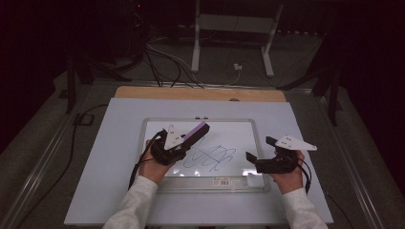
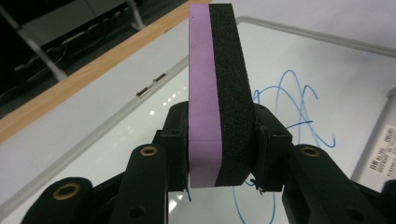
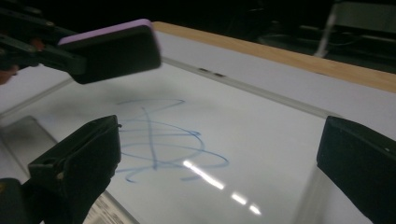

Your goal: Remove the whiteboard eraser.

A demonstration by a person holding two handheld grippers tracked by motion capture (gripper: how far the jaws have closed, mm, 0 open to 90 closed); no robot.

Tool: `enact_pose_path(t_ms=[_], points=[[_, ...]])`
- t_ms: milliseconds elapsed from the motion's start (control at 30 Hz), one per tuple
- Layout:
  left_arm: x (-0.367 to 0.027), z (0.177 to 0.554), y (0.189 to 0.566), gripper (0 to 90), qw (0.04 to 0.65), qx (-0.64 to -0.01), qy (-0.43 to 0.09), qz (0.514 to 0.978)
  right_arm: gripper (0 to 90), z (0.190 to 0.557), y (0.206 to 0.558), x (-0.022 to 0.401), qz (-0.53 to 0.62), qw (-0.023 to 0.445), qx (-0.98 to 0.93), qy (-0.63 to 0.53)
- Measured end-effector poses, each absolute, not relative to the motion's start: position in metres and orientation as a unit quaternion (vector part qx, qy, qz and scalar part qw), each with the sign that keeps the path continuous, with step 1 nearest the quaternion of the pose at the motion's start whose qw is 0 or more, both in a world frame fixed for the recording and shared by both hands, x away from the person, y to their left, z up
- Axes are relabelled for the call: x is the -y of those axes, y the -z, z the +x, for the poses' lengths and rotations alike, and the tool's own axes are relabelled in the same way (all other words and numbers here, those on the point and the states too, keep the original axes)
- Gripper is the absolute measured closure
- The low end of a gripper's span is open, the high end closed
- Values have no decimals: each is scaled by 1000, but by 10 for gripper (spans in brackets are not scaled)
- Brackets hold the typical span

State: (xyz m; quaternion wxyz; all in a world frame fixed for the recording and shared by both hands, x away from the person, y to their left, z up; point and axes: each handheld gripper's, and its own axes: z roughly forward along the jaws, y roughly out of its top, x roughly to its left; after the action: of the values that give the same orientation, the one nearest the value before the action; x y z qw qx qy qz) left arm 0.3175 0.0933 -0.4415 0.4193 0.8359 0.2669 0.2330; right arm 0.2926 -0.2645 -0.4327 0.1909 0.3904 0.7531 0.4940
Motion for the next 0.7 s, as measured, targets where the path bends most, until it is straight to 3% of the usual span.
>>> enact_pose_path(t_ms=[700], points=[[-86, 296, 429, 644, 446, -188, -240, 842, 3, 331, 409, 206, 377, 52, -766, -518]])
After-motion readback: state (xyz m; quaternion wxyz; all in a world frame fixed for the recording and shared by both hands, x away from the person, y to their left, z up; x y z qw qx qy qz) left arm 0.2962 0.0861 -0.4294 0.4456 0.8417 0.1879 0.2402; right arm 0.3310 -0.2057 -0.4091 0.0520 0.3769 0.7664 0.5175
